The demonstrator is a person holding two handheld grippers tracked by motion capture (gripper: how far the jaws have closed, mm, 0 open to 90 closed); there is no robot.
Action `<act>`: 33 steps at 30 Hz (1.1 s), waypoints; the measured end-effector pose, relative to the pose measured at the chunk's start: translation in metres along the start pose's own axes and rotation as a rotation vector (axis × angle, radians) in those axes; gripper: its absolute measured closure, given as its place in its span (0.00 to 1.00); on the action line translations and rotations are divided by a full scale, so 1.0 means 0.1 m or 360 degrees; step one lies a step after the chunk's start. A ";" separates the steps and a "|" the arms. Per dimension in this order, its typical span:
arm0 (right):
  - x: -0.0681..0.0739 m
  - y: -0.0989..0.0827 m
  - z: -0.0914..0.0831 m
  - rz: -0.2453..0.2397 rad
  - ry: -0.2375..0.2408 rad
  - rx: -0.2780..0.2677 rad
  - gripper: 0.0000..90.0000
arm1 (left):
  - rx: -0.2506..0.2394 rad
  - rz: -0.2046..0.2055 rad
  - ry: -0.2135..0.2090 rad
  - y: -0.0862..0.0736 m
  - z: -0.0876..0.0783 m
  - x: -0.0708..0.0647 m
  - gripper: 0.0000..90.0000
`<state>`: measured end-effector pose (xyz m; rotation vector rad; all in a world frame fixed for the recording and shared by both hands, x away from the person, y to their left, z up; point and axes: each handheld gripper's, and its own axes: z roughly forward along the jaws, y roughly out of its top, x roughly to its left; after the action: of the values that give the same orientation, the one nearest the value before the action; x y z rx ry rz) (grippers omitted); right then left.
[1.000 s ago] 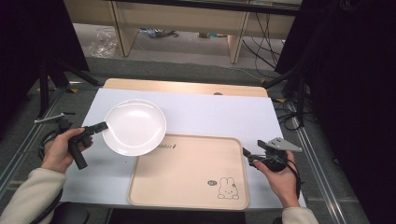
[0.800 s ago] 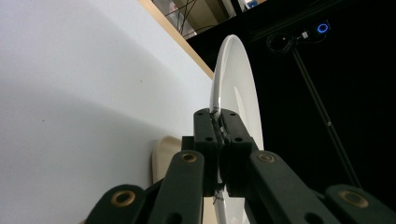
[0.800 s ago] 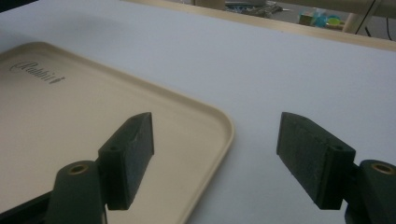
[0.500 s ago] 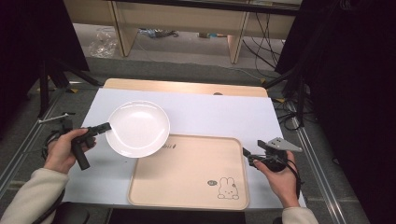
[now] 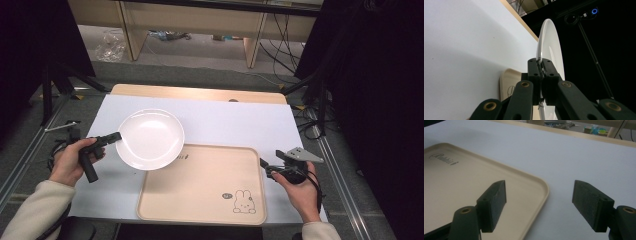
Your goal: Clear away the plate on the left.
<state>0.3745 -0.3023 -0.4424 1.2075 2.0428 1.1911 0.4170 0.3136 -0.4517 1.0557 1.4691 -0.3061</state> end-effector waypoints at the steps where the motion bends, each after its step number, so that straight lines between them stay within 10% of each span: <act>1: 0.00 0.00 0.00 0.0000 0.0000 0.0000 0.31 | 0.0001 -0.0009 -0.0001 0.00 0.01 0.00 0.96; 33: 0.00 0.00 0.00 0.0004 0.0004 0.0002 0.31 | 0.0118 0.0003 -0.0052 -0.16 0.19 -0.12 0.96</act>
<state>0.3743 -0.3022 -0.4424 1.2099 2.0446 1.1929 0.4154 0.2865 -0.4516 1.1061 1.4369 -0.3773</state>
